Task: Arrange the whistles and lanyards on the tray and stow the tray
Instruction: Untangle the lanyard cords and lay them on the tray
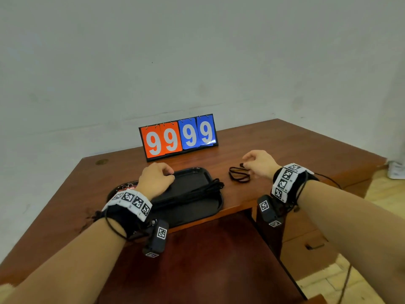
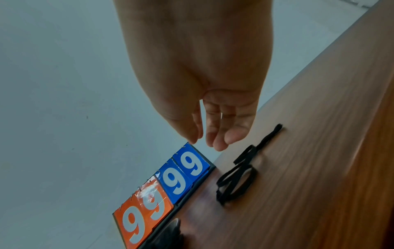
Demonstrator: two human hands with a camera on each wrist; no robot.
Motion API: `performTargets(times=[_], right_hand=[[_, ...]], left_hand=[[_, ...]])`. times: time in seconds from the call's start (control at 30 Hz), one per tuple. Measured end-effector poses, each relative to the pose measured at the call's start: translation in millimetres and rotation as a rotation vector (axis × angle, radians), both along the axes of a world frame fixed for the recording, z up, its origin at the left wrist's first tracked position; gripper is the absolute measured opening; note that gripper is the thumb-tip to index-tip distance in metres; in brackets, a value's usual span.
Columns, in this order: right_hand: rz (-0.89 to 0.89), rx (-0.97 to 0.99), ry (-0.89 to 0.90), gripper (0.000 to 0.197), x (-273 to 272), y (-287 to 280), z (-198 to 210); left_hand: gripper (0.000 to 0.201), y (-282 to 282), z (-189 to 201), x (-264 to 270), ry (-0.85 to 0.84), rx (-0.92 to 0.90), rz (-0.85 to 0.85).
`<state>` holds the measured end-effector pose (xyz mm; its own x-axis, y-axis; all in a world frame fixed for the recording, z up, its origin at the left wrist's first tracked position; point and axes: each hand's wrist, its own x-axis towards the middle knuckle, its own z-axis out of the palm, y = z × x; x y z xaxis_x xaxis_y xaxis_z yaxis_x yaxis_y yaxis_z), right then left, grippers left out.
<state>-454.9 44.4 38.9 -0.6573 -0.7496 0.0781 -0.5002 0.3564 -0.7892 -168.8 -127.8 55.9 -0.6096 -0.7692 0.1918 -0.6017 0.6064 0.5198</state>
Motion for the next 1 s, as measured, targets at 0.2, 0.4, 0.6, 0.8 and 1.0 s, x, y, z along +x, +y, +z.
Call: performTargets(times=[0.2, 0.4, 0.6, 0.8, 1.0], right_hand=[[0.010, 0.062, 0.062, 0.021, -31, 16, -2], [0.136, 0.199, 0.193, 0.028, -51, 17, -14], [0.352, 0.360, 0.336, 0.038, -45, -4, -19], [0.442, 0.480, 0.489, 0.043, -35, -30, -24], [0.460, 0.491, 0.488, 0.030, -32, -41, -28]], left_hand=[[0.012, 23, -4, -70, -0.012, -0.005, -0.092], [0.014, 38, -17, -122, -0.059, 0.010, -0.166], [0.031, 44, -27, -153, -0.155, 0.005, -0.213], [0.030, 42, -33, -160, -0.176, 0.006, -0.211], [0.027, 40, -32, -157, -0.166, -0.014, -0.205]])
